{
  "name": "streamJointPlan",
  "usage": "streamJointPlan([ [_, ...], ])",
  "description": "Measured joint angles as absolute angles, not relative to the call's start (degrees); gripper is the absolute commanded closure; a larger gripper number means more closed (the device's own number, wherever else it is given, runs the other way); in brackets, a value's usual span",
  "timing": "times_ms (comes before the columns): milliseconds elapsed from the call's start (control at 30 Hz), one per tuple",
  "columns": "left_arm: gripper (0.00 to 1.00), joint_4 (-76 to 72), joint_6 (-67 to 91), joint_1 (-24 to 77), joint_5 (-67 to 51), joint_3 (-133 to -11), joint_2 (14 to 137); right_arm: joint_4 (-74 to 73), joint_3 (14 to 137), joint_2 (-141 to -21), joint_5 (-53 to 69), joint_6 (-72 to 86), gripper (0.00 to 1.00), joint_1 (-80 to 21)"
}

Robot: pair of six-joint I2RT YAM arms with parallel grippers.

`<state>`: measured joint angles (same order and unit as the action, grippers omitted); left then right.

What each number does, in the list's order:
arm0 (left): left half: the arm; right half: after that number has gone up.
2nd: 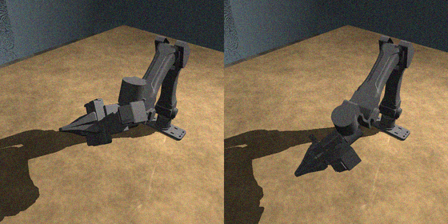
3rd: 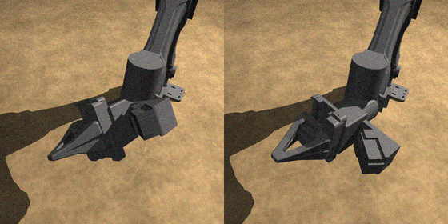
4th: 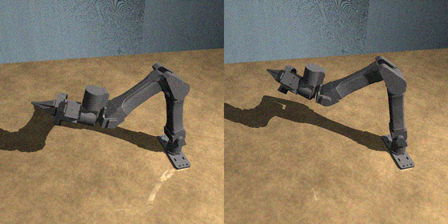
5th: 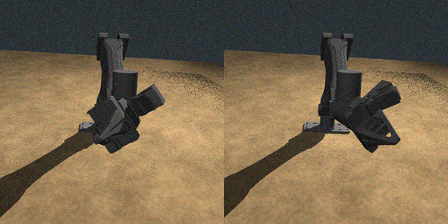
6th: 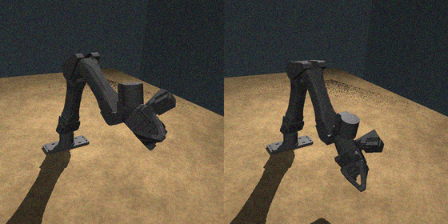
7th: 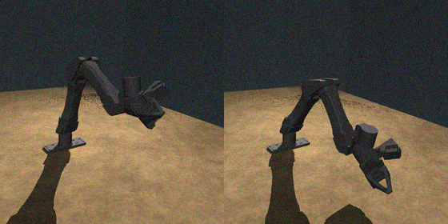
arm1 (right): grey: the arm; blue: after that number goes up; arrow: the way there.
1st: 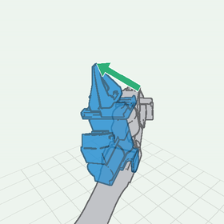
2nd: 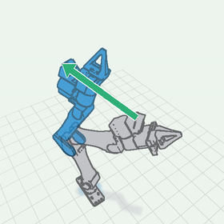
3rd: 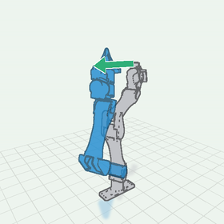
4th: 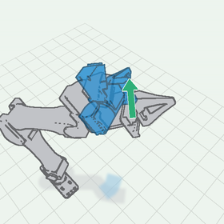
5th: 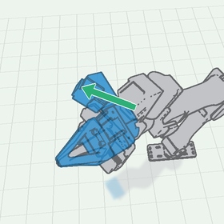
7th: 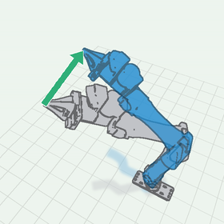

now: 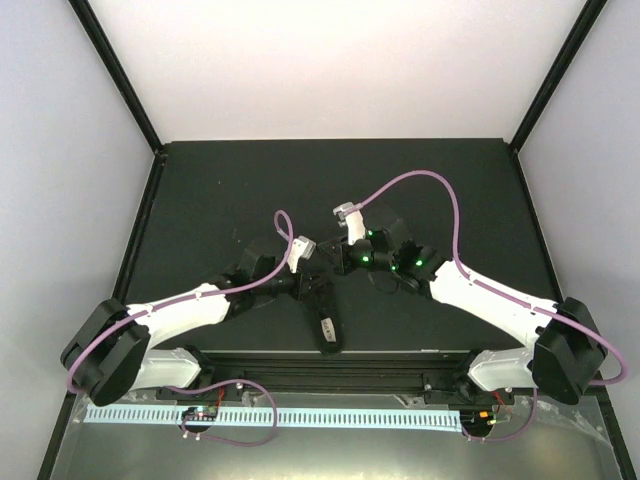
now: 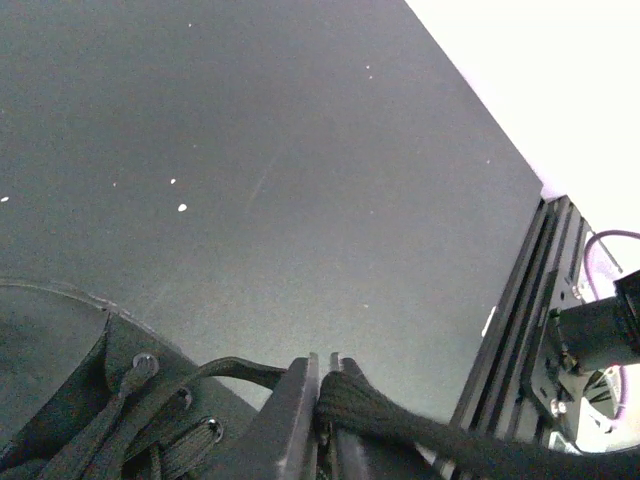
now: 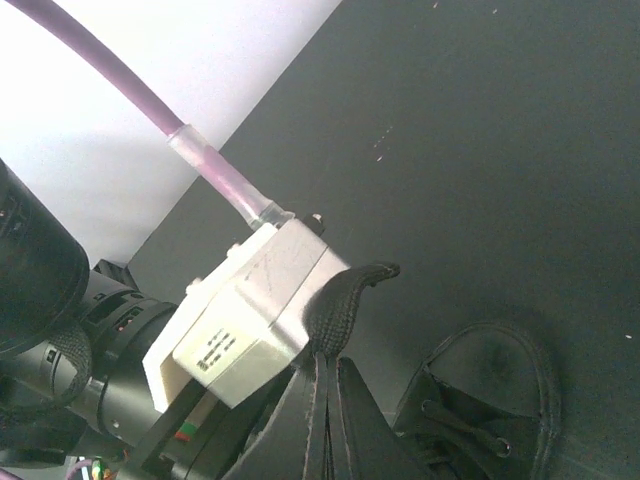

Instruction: Tie the shoes

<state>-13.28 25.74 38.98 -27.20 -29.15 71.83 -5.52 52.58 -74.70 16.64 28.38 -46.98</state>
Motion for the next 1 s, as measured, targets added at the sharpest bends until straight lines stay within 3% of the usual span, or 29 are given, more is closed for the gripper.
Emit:
streamJointPlan([
  [167, 0.68, -10.6, 26.7, 39.0, -27.0, -29.1, 71.8, -5.5, 52.6, -75.1, 16.4, 28.4, 0.98, -47.2],
  [467, 0.48, -6.8, 28.9, 39.0, -28.6, -29.7, 72.7, -5.5, 52.6, -75.3, 15.6, 28.4, 0.98, -47.3],
  [733, 0.48, -4.5, 29.1, 40.4, -29.7, -34.5, 78.9, -5.6, 52.6, -75.3, 14.4, 28.4, 0.98, -47.4],
  [1000, 0.7, -0.7, 28.9, 42.3, -27.2, -36.5, 80.5, -5.7, 52.6, -75.3, 13.2, 28.5, 0.98, -47.5],
])
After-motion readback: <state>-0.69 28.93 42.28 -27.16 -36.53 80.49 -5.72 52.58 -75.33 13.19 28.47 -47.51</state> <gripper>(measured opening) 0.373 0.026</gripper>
